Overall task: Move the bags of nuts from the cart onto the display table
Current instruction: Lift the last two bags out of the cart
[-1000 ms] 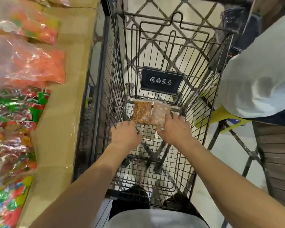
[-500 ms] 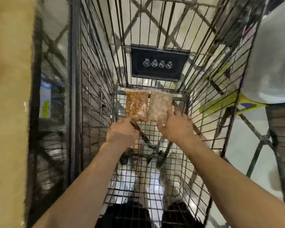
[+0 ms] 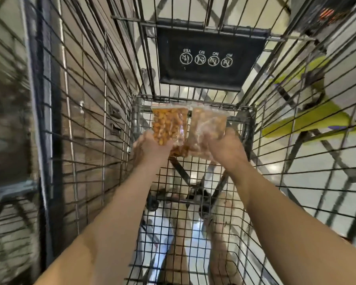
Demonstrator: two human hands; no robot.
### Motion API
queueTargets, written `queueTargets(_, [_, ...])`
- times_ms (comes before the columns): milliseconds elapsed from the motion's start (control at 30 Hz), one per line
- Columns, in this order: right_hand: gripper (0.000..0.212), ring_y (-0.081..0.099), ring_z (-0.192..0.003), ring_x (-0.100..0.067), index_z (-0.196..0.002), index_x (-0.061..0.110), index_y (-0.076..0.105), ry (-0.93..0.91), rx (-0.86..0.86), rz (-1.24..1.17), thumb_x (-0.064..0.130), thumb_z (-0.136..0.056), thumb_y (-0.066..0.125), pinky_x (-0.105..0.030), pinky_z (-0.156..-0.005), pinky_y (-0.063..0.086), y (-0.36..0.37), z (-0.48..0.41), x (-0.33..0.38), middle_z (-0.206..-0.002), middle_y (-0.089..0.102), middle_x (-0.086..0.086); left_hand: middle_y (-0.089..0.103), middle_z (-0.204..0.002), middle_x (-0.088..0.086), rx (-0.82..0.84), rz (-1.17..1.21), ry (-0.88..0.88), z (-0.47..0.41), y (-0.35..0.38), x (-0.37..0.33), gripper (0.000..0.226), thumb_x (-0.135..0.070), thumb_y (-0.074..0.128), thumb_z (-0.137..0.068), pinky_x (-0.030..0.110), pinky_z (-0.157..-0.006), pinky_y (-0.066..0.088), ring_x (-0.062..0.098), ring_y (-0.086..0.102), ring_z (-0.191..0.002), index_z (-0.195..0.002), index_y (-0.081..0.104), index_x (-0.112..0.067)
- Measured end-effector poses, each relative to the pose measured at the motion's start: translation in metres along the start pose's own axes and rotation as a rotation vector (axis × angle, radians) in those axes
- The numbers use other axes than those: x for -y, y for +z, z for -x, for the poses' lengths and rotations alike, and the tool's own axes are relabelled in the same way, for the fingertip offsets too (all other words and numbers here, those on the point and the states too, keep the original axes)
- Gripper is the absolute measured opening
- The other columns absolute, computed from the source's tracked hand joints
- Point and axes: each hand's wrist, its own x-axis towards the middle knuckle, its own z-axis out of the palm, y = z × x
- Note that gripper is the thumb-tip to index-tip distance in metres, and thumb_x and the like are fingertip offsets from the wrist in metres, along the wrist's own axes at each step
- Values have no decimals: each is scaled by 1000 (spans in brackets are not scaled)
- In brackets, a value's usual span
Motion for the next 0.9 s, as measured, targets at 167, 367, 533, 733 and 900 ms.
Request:
queueTargets(167, [63, 63, -99, -27, -127, 5, 51, 81, 62, -271, 60, -98, 61, -40, -90, 50, 8, -26, 0, -117, 66, -10, 49, -134, 6, -55, 128, -63, -38, 15, -4, 84, -58, 73, -88, 34, -101, 44, 27, 48, -129, -152, 39, -16])
queueTargets(367, [115, 72, -104, -29, -139, 8, 55, 94, 46, -343, 88, -58, 68, -44, -95, 60, 29, -58, -5, -117, 73, -5, 57, -135, 4, -87, 198, -141, -103, 57, 35, 131, -102, 59, -27, 56, -109, 47, 35, 52, -134, -136, 46, -30])
queueTargets(533, [118, 74, -97, -24, -132, 11, 62, 70, -49, -321, 90, -45, 71, -44, -92, 62, 37, -69, -9, -111, 75, -2, 49, -138, 2, -78, 249, -151, -90, 47, 20, 119, -92, 66, -28, 57, -110, 46, 31, 48, -136, -131, 45, -35])
queueTargets(733, [100, 71, -107, -25, -131, 20, 59, 53, -94, -277, 85, -57, 74, -46, -97, 59, 42, -61, -9, -119, 72, -2, 58, -112, -4, -15, 381, -147, -61, 26, -13, 91, -54, 93, -67, 39, -97, 53, 23, 63, -113, -137, 49, -17])
queueTargets(900, [77, 65, -107, -26, -136, 14, 44, 80, -79, -312, 57, -84, 82, -40, -95, 55, 39, -65, -16, -118, 64, -2, 68, -126, 8, 91, 469, -178, -63, 21, -9, 88, -42, 93, -71, 36, -75, 65, 27, 72, -103, -141, 50, -12])
